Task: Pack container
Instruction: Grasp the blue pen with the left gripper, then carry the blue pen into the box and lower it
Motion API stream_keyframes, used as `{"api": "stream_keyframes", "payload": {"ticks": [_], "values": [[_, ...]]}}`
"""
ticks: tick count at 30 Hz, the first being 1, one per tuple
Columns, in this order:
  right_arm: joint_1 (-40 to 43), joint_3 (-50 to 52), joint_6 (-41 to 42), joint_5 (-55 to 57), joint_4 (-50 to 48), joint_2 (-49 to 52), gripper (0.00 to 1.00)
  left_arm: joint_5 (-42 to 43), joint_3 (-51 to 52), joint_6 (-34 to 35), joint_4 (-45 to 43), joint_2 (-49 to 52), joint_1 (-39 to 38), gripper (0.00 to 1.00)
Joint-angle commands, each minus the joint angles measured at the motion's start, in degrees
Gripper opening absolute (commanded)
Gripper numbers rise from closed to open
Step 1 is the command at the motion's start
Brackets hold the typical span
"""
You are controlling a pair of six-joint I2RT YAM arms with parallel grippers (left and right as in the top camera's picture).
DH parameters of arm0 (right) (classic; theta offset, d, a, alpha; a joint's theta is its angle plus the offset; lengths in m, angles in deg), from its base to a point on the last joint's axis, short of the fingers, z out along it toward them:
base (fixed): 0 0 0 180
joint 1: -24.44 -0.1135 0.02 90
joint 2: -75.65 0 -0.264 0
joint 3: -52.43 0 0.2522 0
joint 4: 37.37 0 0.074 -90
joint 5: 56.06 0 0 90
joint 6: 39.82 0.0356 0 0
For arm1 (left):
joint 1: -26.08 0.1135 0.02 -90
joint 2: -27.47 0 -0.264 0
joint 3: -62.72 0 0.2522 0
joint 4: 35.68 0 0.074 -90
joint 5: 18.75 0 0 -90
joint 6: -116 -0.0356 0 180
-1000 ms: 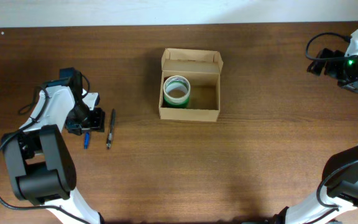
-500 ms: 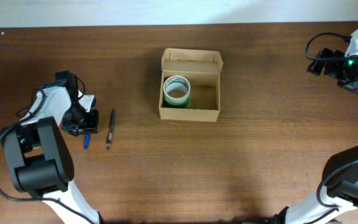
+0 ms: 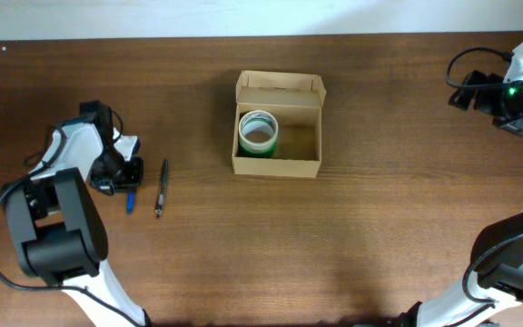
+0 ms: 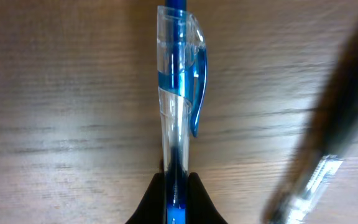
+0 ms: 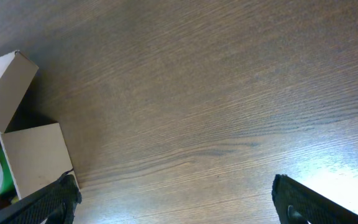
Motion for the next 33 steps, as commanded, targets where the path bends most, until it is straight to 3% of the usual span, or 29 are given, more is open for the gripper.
{"api": "stream_keyframes", "payload": {"ticks": [1, 4, 7, 15, 25, 33], "values": [[0.22, -0.35, -0.02, -0.50, 0.02, 0.24, 0.99, 6.10, -9.75, -2.21, 3.63, 0.50, 0.07, 0.02], [0.22, -0.35, -0.02, -0.50, 0.02, 0.24, 0.99, 8.02, -21.16, -2.56, 8.98, 0.50, -0.63, 0.02], [0.22, -0.35, -0.02, -0.50, 0.02, 0.24, 0.99, 9.64, -34.67, -7.23, 13.64, 0.50, -2.56, 0.02], [0.22, -0.35, -0.02, -0.50, 0.02, 0.24, 0.99, 14.56, -60.67, -27.56, 25.20, 0.50, -16.39, 0.02], [0.22, -0.35, -0.02, -0.50, 0.02, 0.24, 0.99, 5.16, -57.55, -40.65, 32.85, 3.76, -39.74, 0.02], [0.22, -0.35, 0.00, -0.50, 0.02, 0.24, 0.99, 1.29, -52.72, -43.60, 32.50, 12.61, -46.93, 0.02]]}}
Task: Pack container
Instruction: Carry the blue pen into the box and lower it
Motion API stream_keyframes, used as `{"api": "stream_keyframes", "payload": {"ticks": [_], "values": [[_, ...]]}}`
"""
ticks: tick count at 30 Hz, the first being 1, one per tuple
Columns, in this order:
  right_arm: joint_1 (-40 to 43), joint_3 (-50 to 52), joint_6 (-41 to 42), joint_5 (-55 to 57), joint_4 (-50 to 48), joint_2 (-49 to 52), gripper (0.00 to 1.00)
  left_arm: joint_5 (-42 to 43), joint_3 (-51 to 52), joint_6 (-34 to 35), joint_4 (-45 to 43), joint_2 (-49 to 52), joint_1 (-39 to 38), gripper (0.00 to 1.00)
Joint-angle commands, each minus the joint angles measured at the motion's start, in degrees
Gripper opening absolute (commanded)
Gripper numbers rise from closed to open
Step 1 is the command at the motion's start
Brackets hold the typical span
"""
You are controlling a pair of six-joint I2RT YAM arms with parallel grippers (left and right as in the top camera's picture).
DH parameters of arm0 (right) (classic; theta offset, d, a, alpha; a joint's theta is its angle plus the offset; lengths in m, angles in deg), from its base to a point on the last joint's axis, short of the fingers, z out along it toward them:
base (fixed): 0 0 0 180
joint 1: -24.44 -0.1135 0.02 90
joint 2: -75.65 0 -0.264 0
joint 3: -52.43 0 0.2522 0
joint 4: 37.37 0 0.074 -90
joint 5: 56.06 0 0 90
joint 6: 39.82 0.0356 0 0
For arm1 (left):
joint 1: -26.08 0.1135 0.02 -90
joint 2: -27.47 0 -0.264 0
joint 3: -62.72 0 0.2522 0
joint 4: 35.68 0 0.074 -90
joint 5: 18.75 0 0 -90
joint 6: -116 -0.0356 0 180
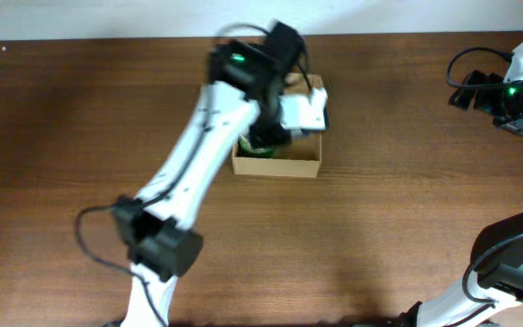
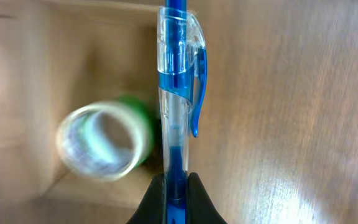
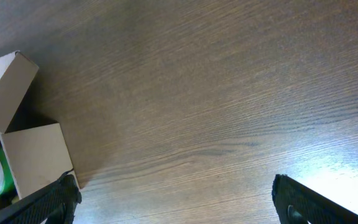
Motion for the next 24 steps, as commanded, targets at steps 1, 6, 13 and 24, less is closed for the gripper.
{"api": "stream_keyframes", "payload": {"ticks": [1, 6, 13, 24], "values": [[0.22, -0.35, -0.13, -0.50, 0.00, 0.24, 0.99, -2.95, 2.01, -2.89, 0.09, 4.87, -0.70, 0.02], [0.22, -0.35, -0.13, -0.50, 0.00, 0.24, 0.99, -2.91, 3.08, -2.89, -1.42, 8.22, -0.39, 0.02], [0.22, -0.35, -0.13, -0.50, 0.00, 0.24, 0.99, -2.93, 3.08, -2.89, -3.10, 8.59, 0.11, 0.02], [0.22, -0.35, -0.13, -0.50, 0.00, 0.24, 0.99, -4.04, 3.02, -1.99, -0.35, 6.23, 0.07, 0.01]]}}
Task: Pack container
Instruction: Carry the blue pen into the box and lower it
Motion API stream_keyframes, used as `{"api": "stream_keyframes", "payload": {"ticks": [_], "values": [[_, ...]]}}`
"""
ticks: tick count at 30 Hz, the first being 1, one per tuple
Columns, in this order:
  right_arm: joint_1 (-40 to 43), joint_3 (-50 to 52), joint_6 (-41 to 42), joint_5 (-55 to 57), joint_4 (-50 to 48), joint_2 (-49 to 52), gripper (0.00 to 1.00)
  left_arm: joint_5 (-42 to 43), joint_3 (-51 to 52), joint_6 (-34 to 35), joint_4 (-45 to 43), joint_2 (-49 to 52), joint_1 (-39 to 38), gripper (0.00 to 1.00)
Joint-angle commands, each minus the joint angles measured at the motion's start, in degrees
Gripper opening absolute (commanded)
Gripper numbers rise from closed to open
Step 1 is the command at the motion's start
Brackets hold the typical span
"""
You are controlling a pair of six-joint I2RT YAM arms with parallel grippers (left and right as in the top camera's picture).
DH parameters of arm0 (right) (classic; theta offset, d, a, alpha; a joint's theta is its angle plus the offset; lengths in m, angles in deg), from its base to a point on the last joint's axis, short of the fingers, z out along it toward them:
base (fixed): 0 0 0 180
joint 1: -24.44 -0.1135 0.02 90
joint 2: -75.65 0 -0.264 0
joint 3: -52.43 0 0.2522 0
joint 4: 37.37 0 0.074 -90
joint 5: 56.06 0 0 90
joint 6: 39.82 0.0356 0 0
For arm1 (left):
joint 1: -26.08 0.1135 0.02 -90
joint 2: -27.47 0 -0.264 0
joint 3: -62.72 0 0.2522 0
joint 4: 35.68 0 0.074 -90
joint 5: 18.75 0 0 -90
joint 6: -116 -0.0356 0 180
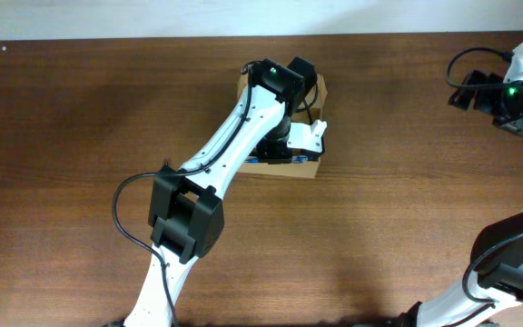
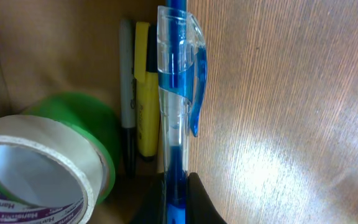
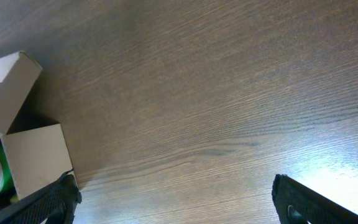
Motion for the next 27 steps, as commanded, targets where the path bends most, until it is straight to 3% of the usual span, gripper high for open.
{"api": "stream_keyframes", "payload": {"ticks": [1, 14, 27], "values": [[0.22, -0.35, -0.11, -0.50, 0.00, 0.20, 0.99, -0.44, -0.33, -0.46, 0.20, -3.32, 0.50, 0.02], [0.22, -0.35, -0.11, -0.50, 0.00, 0.20, 0.99, -1.81, -0.31, -2.67, -5.42, -4.96, 2.47, 0.02], [0.22, -0.35, -0.11, -0.50, 0.00, 0.20, 0.99, 3.08, 0.42, -3.50, -5.44, -3.80, 2.93, 0.02]]}}
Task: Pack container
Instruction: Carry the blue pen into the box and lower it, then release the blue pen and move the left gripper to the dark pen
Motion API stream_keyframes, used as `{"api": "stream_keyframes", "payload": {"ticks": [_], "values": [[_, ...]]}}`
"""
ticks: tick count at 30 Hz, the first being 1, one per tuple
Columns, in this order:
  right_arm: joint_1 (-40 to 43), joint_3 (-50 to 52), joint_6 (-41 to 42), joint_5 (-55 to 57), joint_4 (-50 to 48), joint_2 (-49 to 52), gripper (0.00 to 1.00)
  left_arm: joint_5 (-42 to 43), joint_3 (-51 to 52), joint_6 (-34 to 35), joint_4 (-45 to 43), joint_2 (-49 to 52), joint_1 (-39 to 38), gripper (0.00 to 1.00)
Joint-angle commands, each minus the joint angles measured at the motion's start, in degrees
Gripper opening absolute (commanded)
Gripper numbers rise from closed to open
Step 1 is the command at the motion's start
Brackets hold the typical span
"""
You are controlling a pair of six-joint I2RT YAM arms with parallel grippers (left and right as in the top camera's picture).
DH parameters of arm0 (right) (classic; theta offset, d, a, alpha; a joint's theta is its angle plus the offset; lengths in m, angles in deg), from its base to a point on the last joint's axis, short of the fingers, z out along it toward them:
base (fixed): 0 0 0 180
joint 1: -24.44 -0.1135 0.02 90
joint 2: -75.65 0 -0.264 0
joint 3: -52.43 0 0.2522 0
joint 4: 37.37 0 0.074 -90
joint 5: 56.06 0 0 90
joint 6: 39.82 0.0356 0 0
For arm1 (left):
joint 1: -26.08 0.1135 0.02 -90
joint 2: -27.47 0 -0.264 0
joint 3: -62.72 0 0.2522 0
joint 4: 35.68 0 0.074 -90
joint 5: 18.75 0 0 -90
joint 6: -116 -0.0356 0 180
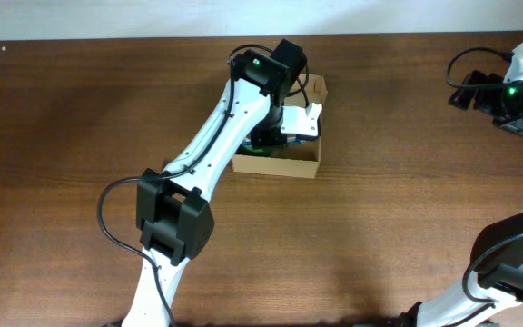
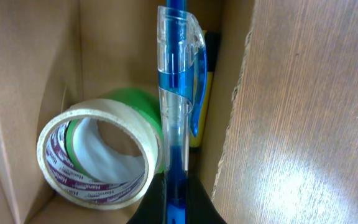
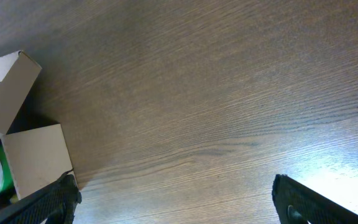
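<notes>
My left gripper (image 2: 176,198) is shut on a blue and clear pen (image 2: 178,93), held over the inside of the open cardboard box (image 1: 300,165). Inside the box lie a roll of tape, white on green (image 2: 98,154), and a yellow marker (image 2: 199,124) against the right wall. In the overhead view the left arm covers most of the box. My right gripper (image 3: 176,199) hangs open and empty high over the table at the far right, away from the box (image 3: 36,158).
The box's lid flap (image 3: 8,90) stands open at its far side. The brown wooden table (image 1: 407,227) spreads all around. The right arm's base (image 1: 516,263) sits at the lower right corner.
My left gripper has shifted with the blue pen from above the box's right wall to over the box interior, beside the tape roll. The right arm has not moved.
My left gripper was shut on the blue pen on the table at the left, a second pen lying beside it. It then carried the pen to the box, over the tape roll, then over the box's right edge, and now inside the box opening.
</notes>
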Motion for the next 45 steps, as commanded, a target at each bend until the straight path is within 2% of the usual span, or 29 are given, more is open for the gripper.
{"api": "stream_keyframes", "payload": {"ticks": [1, 19, 21, 25, 29, 38, 41, 45], "values": [[0.22, -0.35, -0.11, -0.50, 0.02, 0.20, 0.99, 2.40, 0.85, -1.14, 0.02, -0.66, 0.31, 0.02], [0.22, -0.35, -0.11, -0.50, 0.02, 0.20, 0.99, 1.75, 6.38, -1.07, -3.37, -0.63, 0.31, 0.03], [0.22, -0.35, -0.11, -0.50, 0.02, 0.20, 0.99, 1.75, 6.38, -0.20, -3.43, -0.66, 0.31, 0.17], [0.22, -0.35, -0.11, -0.50, 0.02, 0.20, 0.99, 1.57, 5.95, 1.95, -3.41, -1.03, 0.31, 0.35], [0.22, -0.35, -0.11, -0.50, 0.02, 0.20, 0.99, 1.31, 5.11, 3.39, -3.43, -3.28, 0.33, 0.38], [0.22, -0.35, -0.11, -0.50, 0.02, 0.20, 0.99, -4.63, 5.66, 20.44, -8.37, -21.27, 3.45, 0.39], [0.22, -0.35, -0.11, -0.48, 0.02, 0.20, 0.99, -4.68, 8.72, 26.10, -11.17, -29.59, 8.52, 0.38], [0.22, -0.35, -0.11, -0.48, 0.02, 0.20, 0.99, -4.70, 18.84, 37.48, -13.05, -37.83, 18.84, 0.39]]}}
